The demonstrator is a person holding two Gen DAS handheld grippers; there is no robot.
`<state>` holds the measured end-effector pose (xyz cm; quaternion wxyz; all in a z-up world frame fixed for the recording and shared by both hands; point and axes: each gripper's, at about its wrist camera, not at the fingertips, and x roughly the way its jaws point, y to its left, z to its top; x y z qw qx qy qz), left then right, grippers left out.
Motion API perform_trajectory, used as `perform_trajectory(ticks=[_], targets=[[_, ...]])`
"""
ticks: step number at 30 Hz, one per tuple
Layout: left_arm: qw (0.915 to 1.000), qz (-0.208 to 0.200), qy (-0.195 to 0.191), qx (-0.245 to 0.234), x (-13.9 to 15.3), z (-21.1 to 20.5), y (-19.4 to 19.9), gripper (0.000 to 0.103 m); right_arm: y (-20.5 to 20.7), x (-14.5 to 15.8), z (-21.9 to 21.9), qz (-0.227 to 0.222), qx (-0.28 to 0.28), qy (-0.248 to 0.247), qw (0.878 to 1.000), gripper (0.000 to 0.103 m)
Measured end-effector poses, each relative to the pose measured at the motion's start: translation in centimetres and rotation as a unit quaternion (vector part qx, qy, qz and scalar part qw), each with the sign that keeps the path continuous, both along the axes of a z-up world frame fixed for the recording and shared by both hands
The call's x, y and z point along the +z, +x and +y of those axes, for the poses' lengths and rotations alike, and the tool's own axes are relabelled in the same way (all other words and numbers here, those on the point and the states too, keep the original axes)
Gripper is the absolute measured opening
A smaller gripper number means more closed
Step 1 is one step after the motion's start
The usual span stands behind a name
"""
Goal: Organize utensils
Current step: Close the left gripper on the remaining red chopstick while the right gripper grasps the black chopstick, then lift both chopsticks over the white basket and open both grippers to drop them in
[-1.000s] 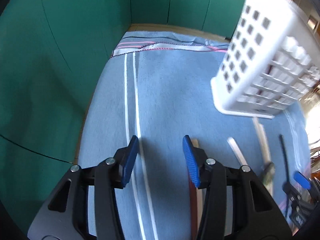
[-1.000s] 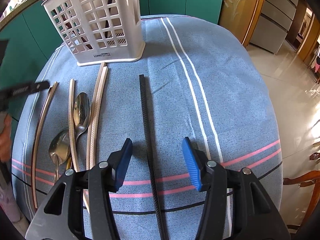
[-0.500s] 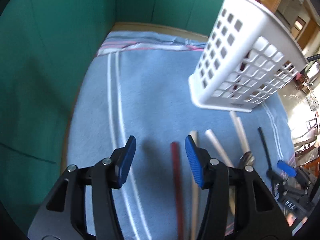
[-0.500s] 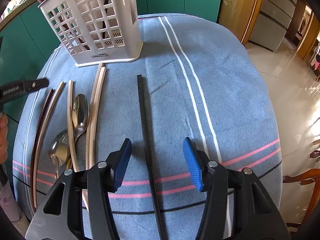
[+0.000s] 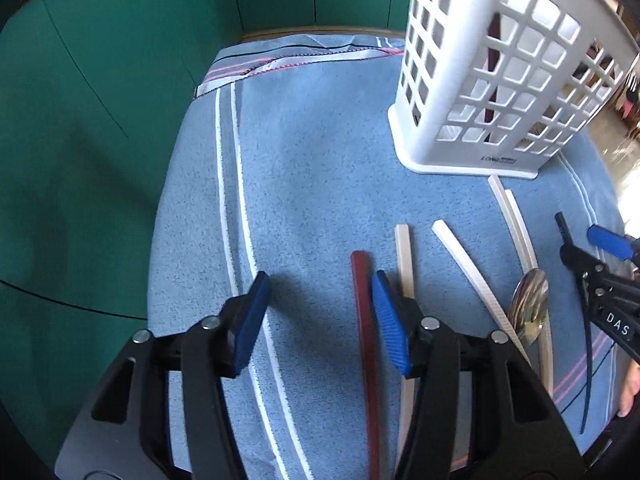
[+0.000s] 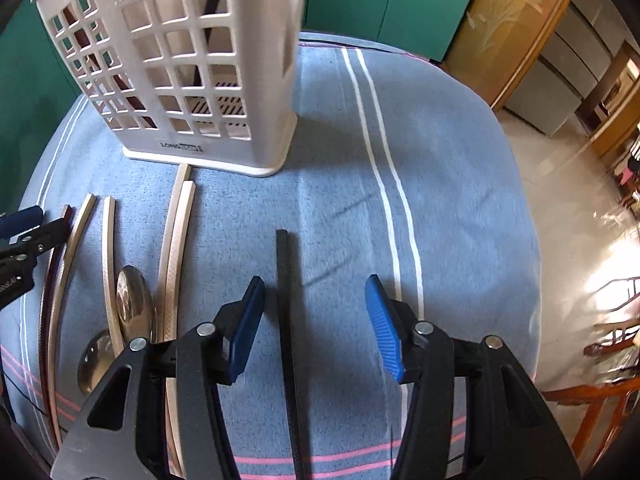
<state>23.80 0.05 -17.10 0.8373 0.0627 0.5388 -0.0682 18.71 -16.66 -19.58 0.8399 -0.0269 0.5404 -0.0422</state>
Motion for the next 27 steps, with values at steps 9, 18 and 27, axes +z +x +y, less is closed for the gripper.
perform_trajectory(ticks=[9, 18, 27], targets=[[0.9997, 0.001, -0.024, -0.002, 0.5, -0.7, -1.4, 0.007, 2.1, 0.3, 1.9, 0.023, 0.037, 0.03, 0.999, 0.007], [0.9924, -0.077, -0.095, 0.011, 6.7, 1.4, -3.9, 0.006, -4.3, 6.9, 0.5, -0.072, 0.033, 0.069, 0.995, 0.007], [0.9648, -0.204, -0.158, -0.051, 19.9, -0.6, -7.9, 0.006, -10.3, 17.6, -2.1, -0.195, 0.033, 0.084, 0.977, 0.007]])
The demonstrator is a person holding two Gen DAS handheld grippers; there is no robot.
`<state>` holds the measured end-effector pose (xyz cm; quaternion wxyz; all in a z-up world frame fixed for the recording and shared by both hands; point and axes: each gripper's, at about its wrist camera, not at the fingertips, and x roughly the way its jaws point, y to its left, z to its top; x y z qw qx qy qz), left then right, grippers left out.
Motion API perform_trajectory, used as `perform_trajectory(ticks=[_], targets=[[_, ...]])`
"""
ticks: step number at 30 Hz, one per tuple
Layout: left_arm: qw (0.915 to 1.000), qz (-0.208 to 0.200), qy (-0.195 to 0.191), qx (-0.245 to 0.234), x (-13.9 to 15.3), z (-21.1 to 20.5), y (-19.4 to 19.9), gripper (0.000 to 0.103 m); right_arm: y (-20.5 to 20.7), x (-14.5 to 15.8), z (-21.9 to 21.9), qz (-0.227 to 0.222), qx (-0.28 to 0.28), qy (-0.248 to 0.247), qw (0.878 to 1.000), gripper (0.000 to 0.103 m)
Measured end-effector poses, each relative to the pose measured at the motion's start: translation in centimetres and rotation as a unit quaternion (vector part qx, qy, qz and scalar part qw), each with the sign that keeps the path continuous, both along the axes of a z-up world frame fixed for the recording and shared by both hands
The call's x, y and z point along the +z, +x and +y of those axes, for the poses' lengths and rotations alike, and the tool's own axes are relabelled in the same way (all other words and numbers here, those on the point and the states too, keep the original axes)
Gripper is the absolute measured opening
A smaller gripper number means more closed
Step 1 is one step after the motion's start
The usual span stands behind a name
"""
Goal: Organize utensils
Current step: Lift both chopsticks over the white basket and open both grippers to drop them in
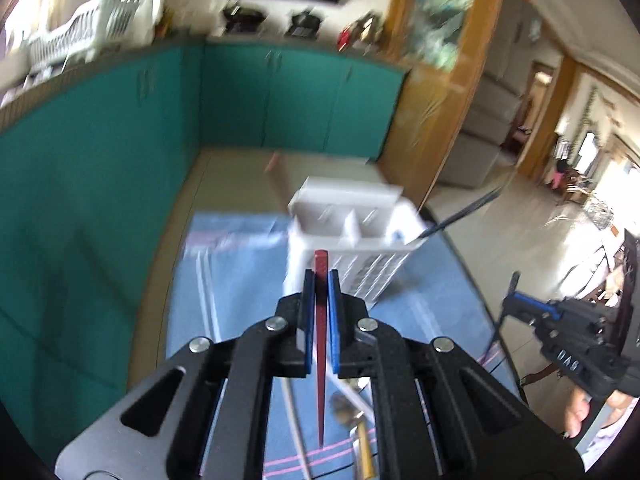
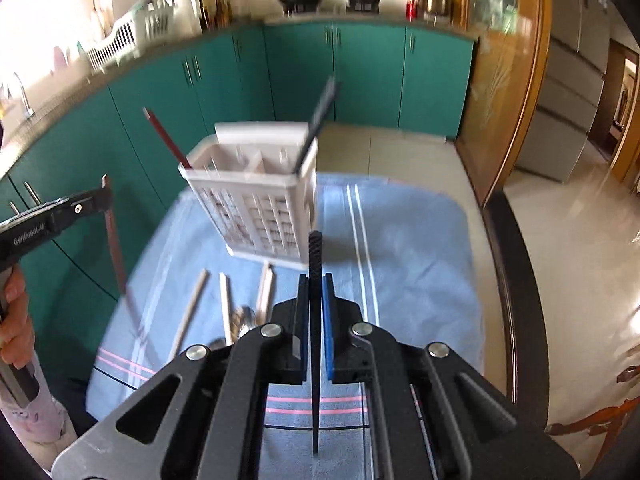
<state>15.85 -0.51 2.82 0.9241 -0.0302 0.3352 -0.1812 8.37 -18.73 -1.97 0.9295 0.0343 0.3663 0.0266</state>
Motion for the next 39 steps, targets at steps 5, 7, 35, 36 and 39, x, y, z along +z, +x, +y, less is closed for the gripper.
perform_trajectory(ticks=[5, 7, 35, 36, 39], targets=[[0.9974, -0.06, -0.033, -0.021, 4.6, -1.4, -0.1, 0.006, -1.2, 3.9, 0.0, -0.049, 0.003, 0.005, 0.999, 0.007], [0.9956, -0.075, -0.05, -0.024, 6.1, -1.4, 0.2, 0.006, -0.4, 5.4, -0.1, -0.061, 0.004, 0.01, 0.998, 0.007], [0.9808, -0.095, -0.137, 0.101, 3.6, 3.5, 8.7, 0.006, 11.8, 8.8, 1.2, -0.105, -0.051, 0.029, 0.993, 0.007], [0.982, -0.089, -0.133, 0.1, 3.2, 3.2, 8.7, 0.006, 11.9, 7.8, 1.4, -0.097, -0.05, 0.026, 0.994, 0.007], [0.9851, -0.084, -0.113, 0.1, 2.3, 2.4, 8.2, 0.006, 12.0, 5.6, 1.7, -0.078, -0.046, 0.017, 0.996, 0.007]])
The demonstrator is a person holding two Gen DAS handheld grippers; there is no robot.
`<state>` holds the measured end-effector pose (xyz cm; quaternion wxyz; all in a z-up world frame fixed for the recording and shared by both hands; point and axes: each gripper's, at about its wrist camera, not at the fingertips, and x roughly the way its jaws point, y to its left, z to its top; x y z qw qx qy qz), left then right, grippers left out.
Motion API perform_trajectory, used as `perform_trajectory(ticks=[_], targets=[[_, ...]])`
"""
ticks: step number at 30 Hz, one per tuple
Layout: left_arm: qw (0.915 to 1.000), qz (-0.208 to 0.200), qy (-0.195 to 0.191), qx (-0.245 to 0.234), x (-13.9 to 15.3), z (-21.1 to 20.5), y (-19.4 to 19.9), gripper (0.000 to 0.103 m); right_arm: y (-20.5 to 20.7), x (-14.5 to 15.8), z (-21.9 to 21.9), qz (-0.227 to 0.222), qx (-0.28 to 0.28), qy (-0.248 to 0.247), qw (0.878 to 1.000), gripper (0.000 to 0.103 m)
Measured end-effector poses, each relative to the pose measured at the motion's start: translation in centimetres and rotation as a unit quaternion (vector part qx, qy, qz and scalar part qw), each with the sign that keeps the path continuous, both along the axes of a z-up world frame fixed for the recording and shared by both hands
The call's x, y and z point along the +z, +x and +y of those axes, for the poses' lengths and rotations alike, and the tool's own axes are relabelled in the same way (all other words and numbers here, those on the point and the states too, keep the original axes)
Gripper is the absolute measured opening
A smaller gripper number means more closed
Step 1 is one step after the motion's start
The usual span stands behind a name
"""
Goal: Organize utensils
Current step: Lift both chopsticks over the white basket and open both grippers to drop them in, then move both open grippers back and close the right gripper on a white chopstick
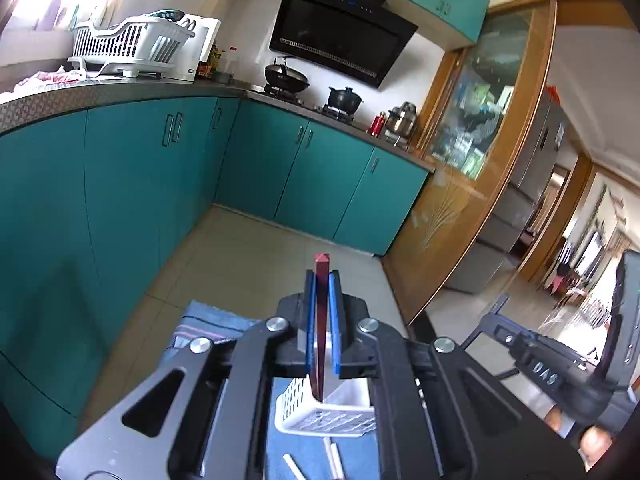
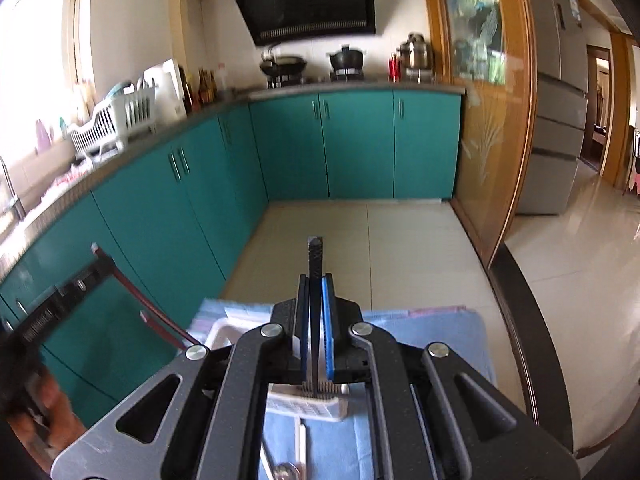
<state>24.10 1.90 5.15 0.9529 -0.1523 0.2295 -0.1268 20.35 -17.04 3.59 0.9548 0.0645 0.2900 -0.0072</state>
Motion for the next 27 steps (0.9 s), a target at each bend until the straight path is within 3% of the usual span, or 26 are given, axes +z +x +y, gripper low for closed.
perform_trajectory(ticks=[3, 5, 9, 13, 17, 20, 22, 23, 25, 27], targets=[[0.9998, 0.007, 0.017, 0.001, -0.5, -0.3, -0.8, 0.006, -0.6, -1.0, -0.1, 0.011, 0.001, -0.008, 1.0, 0.007], [0.9997, 0.007, 0.022, -0.003, -0.5, -0.2, -1.6, 0.007, -1.5, -0.7, -0.4, 0.006, -0.001, -0.013, 1.0, 0.013], [0.999, -0.008, 0.044, -0.004, 0.1, 0.0, -3.4, 0.024, -4.6, 0.8, -1.2, -0.032, -0.006, -0.028, 0.999, 0.035], [0.9975, -0.019, 0.068, -0.008, 0.6, 0.9, -5.8, 0.034, -8.6, 2.5, -2.1, -0.076, -0.015, -0.037, 0.996, 0.04], [0.9949, -0.001, 0.101, -0.008, 0.4, 1.6, -7.2, 0.042, -14.4, 2.2, -3.3, -0.101, -0.007, -0.005, 0.995, 0.045], [0.9892, 0.038, 0.141, -0.012, -1.6, 1.9, -7.3, 0.048, -15.8, -1.5, -3.6, -0.054, 0.012, 0.026, 0.998, 0.045], [0.9836, 0.077, 0.161, -0.029, -4.3, 1.8, -6.1, 0.048, -14.8, -5.5, -3.3, 0.001, 0.02, 0.034, 0.999, 0.045], [0.9805, 0.1, 0.164, -0.041, -6.0, 1.6, -5.2, 0.048, -13.3, -9.1, -3.0, 0.054, 0.021, 0.035, 0.998, 0.045], [0.9736, 0.148, 0.162, -0.062, -9.5, 1.4, -3.3, 0.047, -11.3, -13.7, -2.6, 0.127, 0.021, 0.047, 0.991, 0.038], [0.9607, 0.216, 0.163, -0.063, -13.4, 1.4, -1.4, 0.045, -9.1, -18.7, -1.8, 0.197, 0.036, 0.075, 0.977, 0.031]])
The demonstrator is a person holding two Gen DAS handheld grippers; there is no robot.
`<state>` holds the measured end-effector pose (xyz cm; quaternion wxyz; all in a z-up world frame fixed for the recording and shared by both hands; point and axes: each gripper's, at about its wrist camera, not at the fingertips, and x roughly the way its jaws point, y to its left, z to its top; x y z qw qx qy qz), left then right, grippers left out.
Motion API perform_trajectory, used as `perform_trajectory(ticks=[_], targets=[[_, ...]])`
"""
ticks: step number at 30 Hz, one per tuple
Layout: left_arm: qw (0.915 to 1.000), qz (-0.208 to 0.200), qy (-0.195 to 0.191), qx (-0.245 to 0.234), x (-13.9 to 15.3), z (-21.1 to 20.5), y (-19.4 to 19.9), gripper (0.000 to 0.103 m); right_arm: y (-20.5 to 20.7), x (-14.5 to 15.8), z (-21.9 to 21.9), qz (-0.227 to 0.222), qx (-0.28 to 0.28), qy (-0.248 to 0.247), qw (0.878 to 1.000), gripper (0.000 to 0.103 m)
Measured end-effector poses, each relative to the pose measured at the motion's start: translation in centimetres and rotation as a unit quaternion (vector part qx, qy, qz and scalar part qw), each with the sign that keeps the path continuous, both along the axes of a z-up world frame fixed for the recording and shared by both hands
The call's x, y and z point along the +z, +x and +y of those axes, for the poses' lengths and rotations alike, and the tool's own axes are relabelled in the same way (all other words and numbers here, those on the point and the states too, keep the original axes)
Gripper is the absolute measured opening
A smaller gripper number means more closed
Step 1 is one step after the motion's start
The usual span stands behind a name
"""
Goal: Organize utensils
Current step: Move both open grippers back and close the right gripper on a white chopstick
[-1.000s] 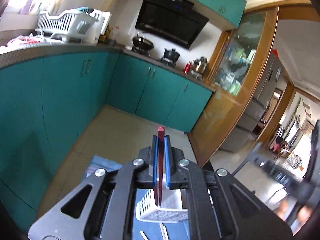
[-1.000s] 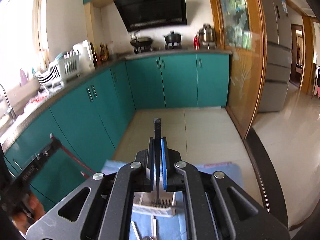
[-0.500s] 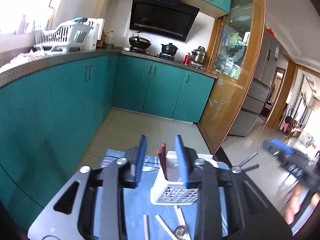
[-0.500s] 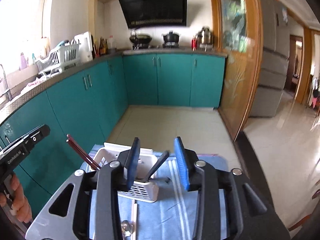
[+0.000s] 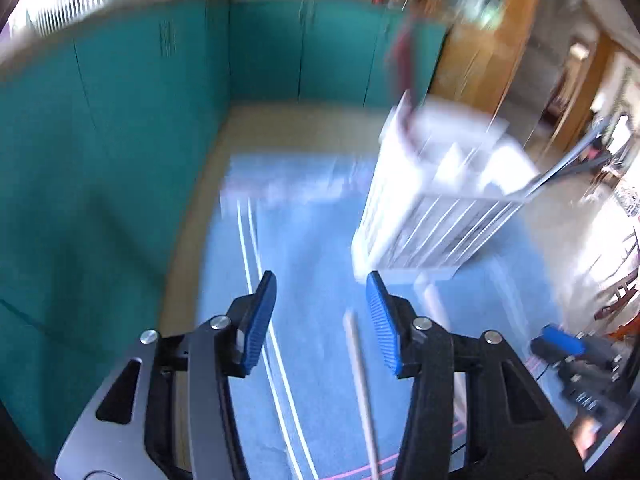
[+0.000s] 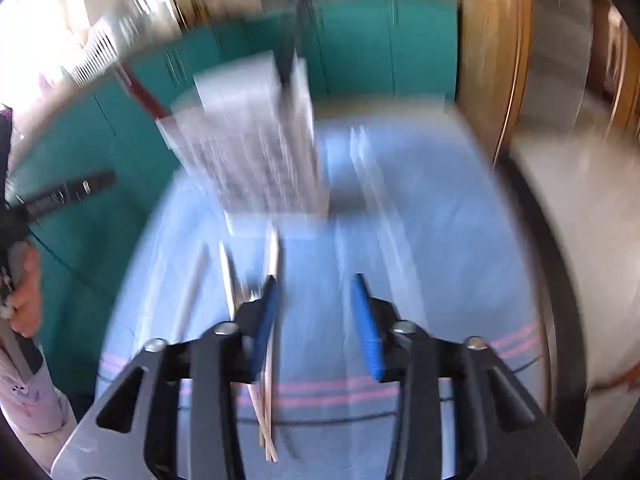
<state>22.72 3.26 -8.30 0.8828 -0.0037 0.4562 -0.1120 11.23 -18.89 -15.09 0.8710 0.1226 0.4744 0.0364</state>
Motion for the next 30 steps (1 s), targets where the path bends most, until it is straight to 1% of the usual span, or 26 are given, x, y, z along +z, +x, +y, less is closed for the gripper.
perform_trajectory(ticks=[2, 3, 5, 10, 14, 16, 18, 22, 23, 26, 30], targets=[[0.9988, 0.043, 0.02, 0.008, -3.7, -0.1, 1.0, 0.043, 1.0, -2.5, 1.0, 0.034, 0.009, 0.006, 0.999, 0.031], [0.9979, 0.059, 0.027, 0.01, -4.9, -0.2, 1.3, 0.043, 1.1, -3.0, 1.5, 0.04, 0.014, 0.008, 0.999, 0.031], [0.9969, 0.072, 0.031, 0.008, -5.9, -0.4, 1.5, 0.043, 1.2, -3.3, 2.4, 0.043, 0.027, 0.01, 0.999, 0.031], [0.9968, 0.072, 0.035, -0.011, -6.5, -1.3, 0.9, 0.045, 1.3, -4.0, 4.8, 0.057, 0.051, -0.03, 0.997, 0.031], [0.9962, 0.074, 0.042, -0.018, -6.7, -1.9, 0.9, 0.045, 1.2, -4.1, 5.5, 0.05, 0.047, -0.055, 0.996, 0.031], [0.9958, 0.078, 0.045, -0.018, -6.9, -2.2, 0.9, 0.045, 1.0, -4.1, 5.3, 0.051, 0.047, -0.049, 0.996, 0.031], [0.9955, 0.08, 0.046, -0.019, -7.0, -2.5, 0.9, 0.045, 0.8, -4.1, 5.8, 0.049, 0.053, -0.054, 0.996, 0.031], [0.9951, 0.084, 0.049, -0.019, -7.4, -2.6, 1.0, 0.045, 0.4, -4.1, 7.8, 0.047, 0.063, -0.108, 0.991, 0.031], [0.995, 0.084, 0.049, -0.02, -7.4, -2.7, 0.9, 0.045, 0.3, -4.1, 7.9, 0.047, 0.059, -0.109, 0.991, 0.03], [0.995, 0.084, 0.05, -0.022, -7.4, -2.7, 0.8, 0.045, 0.2, -4.1, 6.9, 0.059, 0.027, -0.104, 0.992, 0.007], [0.9948, 0.088, 0.049, -0.021, -7.6, -2.4, 0.8, 0.045, -0.8, -4.0, 4.4, 0.083, -0.01, -0.077, 0.994, 0.006]])
